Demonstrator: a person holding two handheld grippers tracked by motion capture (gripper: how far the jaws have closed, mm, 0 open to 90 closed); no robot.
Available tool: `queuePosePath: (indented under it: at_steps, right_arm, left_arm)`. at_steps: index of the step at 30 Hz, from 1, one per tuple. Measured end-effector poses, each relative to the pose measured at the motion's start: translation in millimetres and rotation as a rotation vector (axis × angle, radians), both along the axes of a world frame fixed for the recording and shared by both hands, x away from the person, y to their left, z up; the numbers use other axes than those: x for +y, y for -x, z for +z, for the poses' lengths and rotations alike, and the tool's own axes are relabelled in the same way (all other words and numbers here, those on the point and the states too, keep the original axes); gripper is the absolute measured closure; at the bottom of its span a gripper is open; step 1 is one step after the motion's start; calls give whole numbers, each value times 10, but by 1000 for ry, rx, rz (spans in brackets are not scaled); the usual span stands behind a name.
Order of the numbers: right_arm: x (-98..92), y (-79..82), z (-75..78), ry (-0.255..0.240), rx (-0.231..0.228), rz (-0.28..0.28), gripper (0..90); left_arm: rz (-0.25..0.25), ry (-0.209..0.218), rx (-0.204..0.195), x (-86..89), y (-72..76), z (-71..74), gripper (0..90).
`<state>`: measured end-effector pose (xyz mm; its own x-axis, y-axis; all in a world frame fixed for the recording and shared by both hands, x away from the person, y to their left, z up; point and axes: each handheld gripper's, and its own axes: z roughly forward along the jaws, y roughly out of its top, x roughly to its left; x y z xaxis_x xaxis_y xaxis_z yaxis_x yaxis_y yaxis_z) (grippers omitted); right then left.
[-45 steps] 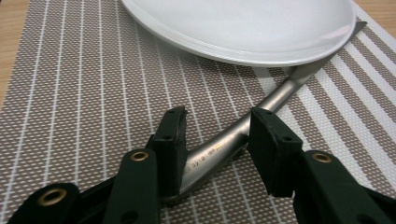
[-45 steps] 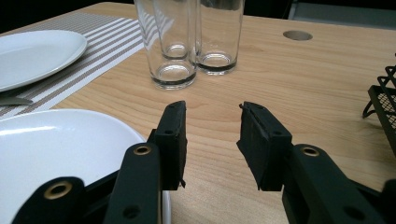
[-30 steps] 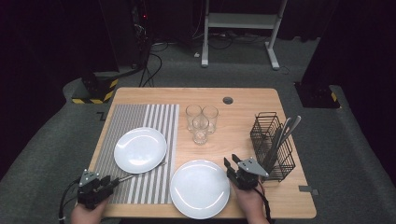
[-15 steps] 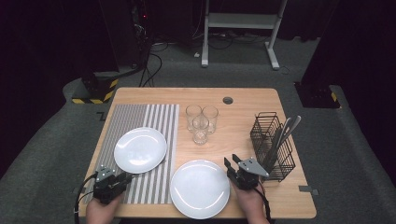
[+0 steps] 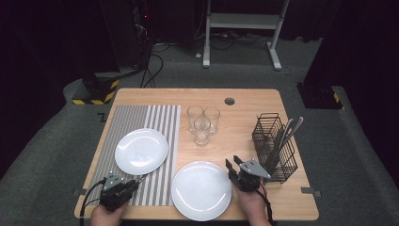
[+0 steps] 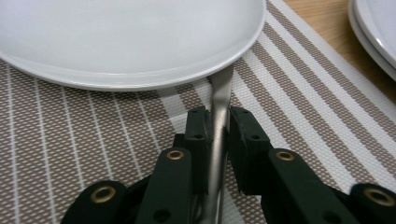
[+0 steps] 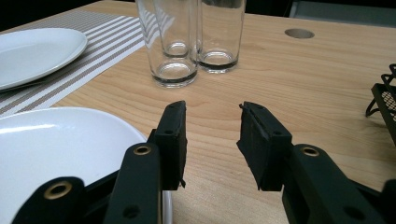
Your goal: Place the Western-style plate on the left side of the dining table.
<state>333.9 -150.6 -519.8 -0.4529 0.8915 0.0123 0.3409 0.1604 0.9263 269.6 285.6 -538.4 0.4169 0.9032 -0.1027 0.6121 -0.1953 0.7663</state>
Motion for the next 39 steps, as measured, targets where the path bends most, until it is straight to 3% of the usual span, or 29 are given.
queuePosePath:
  at_steps: [4,8,11,17,32,39]
  right_arm:
    - [-3,0,1,-1,0,-1,610]
    - [-9,0,5,-4,-1,-1,610]
    - [-8,2,6,-4,-2,-1,610]
    - [-8,-1,4,-8,3,-1,610]
    - [-2,-5,-2,-8,6,1,610]
    - [4,-7,-8,-6,7,1,610]
  left_arm:
    - [-16,-1,2,-36,33,0,783]
    - [3,20,6,-4,75,-3,749]
    - [25,2,4,25,117,4,660]
    - [67,-23,1,99,196,6,611]
    - [196,4,4,501,23,33,491]
    - [211,20,19,595,-17,36,467]
